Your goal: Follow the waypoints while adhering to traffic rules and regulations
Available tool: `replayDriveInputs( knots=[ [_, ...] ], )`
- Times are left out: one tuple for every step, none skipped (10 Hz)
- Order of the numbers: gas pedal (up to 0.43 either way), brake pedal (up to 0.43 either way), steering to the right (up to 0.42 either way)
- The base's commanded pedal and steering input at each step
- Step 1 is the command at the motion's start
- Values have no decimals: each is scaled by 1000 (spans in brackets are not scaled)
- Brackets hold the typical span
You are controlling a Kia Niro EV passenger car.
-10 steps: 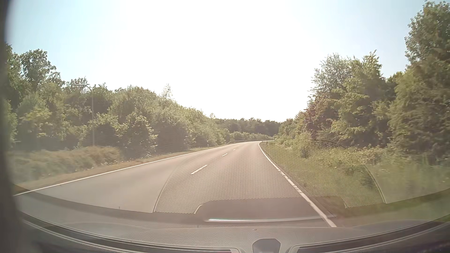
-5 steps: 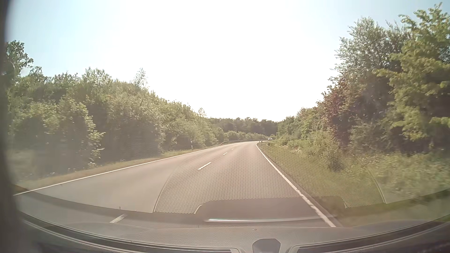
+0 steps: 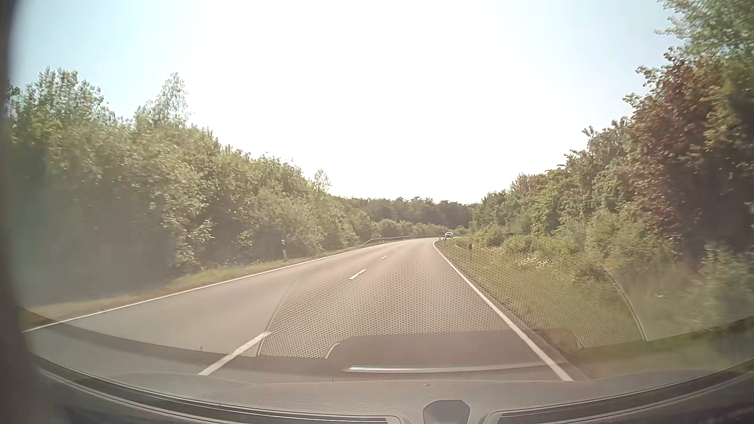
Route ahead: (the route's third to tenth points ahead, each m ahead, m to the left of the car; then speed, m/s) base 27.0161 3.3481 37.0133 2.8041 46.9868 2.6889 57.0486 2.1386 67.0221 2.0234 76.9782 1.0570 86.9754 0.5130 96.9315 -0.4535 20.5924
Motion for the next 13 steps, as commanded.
replayDriveInputs(
  knots=[
    [189,6,6],
    [189,6,7],
    [189,6,8],
    [189,6,8],
    [189,6,8],
    [189,6,8],
    [189,6,8],
    [189,6,9],
    [189,6,8],
    [189,6,9],
    [189,6,8],
    [189,6,8],
    [189,6,8]
  ],
)
